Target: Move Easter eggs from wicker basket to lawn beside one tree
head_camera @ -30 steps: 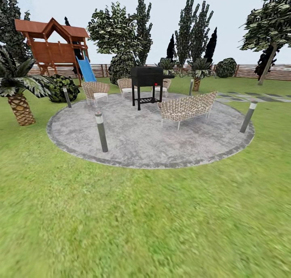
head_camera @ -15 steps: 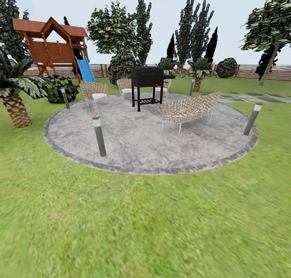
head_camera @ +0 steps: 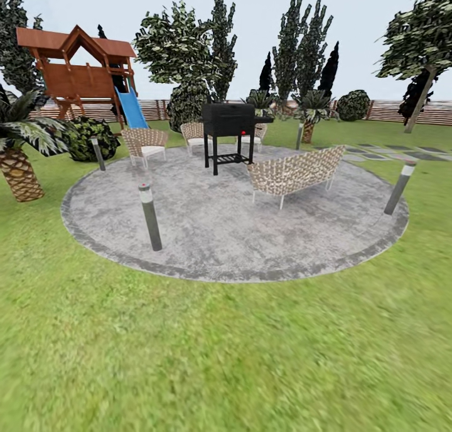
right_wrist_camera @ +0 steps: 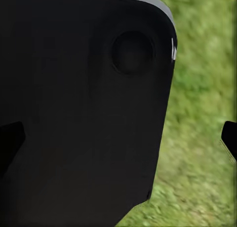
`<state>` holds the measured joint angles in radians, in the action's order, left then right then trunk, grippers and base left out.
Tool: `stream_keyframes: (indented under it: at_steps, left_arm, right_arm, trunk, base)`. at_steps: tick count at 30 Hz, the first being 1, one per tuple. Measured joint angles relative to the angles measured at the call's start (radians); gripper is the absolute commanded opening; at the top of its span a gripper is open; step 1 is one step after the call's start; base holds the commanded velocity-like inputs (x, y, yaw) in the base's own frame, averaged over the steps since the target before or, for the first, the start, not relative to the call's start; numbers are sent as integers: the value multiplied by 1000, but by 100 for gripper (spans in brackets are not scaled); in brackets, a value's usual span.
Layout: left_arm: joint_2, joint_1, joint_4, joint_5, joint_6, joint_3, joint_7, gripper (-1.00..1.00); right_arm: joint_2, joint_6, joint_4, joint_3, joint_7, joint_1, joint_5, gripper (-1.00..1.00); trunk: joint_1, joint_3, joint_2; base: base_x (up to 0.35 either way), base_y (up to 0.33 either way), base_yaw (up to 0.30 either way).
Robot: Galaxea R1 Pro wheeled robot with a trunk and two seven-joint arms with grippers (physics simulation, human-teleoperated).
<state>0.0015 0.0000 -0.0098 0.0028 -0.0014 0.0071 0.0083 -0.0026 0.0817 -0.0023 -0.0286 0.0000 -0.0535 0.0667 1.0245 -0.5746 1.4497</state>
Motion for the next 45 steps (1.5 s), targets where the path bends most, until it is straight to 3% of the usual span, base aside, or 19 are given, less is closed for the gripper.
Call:
stream_keyframes:
  at_steps: [45]
  left_arm:
    - [-2, 0, 0, 0, -4, 0, 0, 100]
  right_arm:
    - [0, 1, -3, -1, 0, -1, 3, 100]
  trunk:
    - [0, 0, 0]
  base:
    - [325, 0, 1]
